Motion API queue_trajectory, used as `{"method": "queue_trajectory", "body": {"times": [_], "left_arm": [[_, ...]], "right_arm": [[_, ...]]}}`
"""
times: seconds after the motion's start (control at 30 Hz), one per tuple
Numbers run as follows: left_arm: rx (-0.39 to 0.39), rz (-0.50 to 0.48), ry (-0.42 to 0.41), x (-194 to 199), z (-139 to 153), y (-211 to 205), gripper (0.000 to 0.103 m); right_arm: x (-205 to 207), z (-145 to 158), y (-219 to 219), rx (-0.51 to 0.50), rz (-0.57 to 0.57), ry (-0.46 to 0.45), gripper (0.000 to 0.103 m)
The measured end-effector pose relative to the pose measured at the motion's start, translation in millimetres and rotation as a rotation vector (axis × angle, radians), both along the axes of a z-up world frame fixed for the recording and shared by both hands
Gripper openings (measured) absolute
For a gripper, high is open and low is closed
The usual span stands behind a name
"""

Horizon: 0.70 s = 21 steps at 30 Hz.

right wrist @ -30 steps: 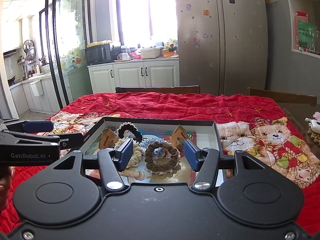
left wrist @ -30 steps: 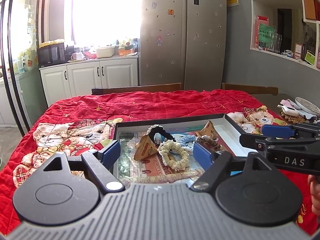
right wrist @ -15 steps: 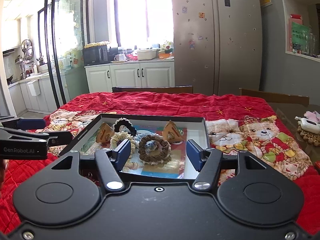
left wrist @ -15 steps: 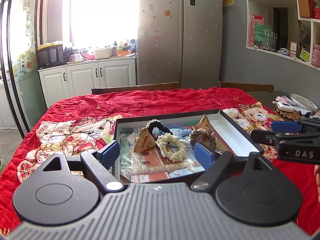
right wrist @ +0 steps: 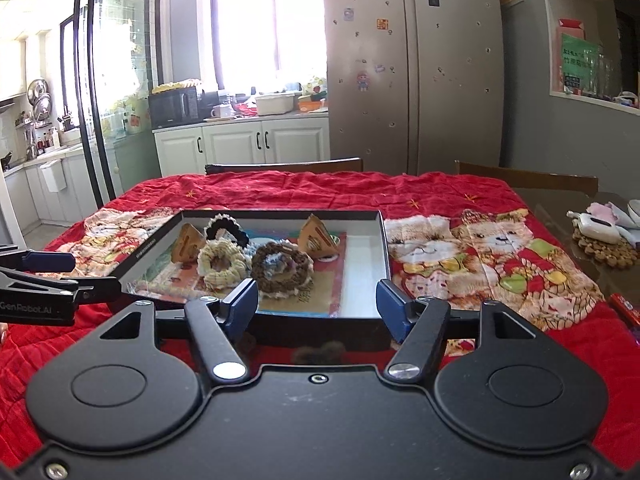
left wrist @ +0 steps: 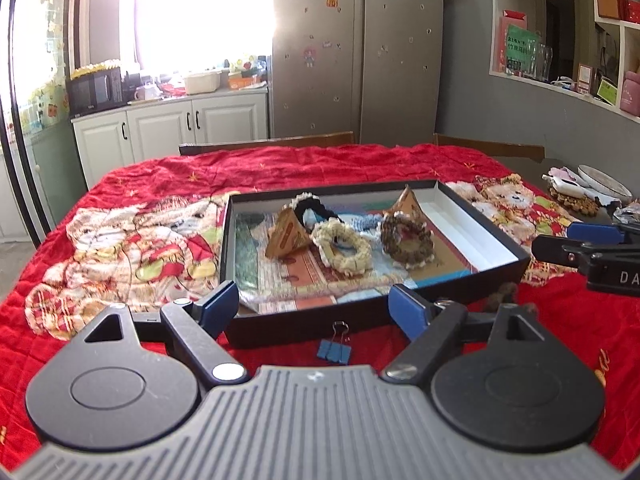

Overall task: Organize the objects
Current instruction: 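Withdraw both tools from the box toward the remaining clips, then grasp blue binder clip with left tool while right tool grasps brown fuzzy hair clip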

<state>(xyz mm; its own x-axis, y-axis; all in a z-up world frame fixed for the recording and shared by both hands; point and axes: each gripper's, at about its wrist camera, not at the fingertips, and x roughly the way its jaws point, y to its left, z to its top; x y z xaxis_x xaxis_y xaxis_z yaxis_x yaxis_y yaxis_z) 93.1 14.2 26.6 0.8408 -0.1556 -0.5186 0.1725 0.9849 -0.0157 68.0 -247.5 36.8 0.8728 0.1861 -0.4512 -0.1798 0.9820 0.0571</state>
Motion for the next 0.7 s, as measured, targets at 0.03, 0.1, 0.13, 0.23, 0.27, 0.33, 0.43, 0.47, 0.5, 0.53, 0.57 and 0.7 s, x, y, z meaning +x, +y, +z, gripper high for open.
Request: {"method": "queue_trajectory", "body": {"times": [0.03, 0.1, 0.13, 0.23, 0.27, 0.33, 0.43, 0.47, 0.5, 0.53, 0.57, 0.7], "left_arm": [[-0.003, -0.003, 0.006, 0.0, -2.8, 0.1, 0.089], [-0.006, -0.013, 0.015, -0.3, -7.7, -0.3, 0.089], [-0.006, -0.02, 0.021, -0.5, -11.0, -0.9, 0.089], [0.002, -0.037, 0.034, -0.4, -19.8, -3.8, 0.089], [0.004, -0.042, 0.039, -0.3, -22.7, -4.8, 0.089], [0.005, -0.052, 0.044, -0.5, -28.1, -6.4, 0.089], [0.006, -0.065, 0.047, -0.6, -34.2, -8.2, 0.089], [0.006, -0.069, 0.047, -0.2, -36.0, -8.9, 0.089], [0.007, -0.073, 0.047, 0.0, -37.9, -9.4, 0.089], [0.008, -0.076, 0.047, 0.6, -39.8, -9.8, 0.089], [0.008, -0.078, 0.048, 1.4, -41.8, -10.2, 0.089], [0.014, -0.081, 0.056, 5.5, -50.7, -11.1, 0.089]], "right_arm": [[1.3, -2.7, -0.2, -0.001, -0.002, 0.007, 0.064], [1.7, -9.6, 0.2, -0.003, -0.008, 0.019, 0.064], [2.1, -13.4, 1.0, -0.008, -0.012, 0.025, 0.064], [3.3, -25.5, 1.8, -0.013, -0.019, 0.045, 0.064], [4.1, -29.2, 1.8, -0.01, -0.019, 0.053, 0.064], [5.0, -35.3, 2.1, -0.004, -0.021, 0.062, 0.064], [6.0, -41.4, 2.2, 0.0, -0.025, 0.07, 0.064], [6.6, -43.2, 2.0, 0.001, -0.025, 0.073, 0.064], [7.6, -44.8, 1.9, 0.002, -0.025, 0.076, 0.064], [7.5, -46.5, 2.4, 0.004, -0.024, 0.078, 0.064], [7.9, -48.3, 3.1, 0.005, -0.022, 0.081, 0.064], [10.1, -54.3, 6.9, -0.002, -0.018, 0.095, 0.064]]}}
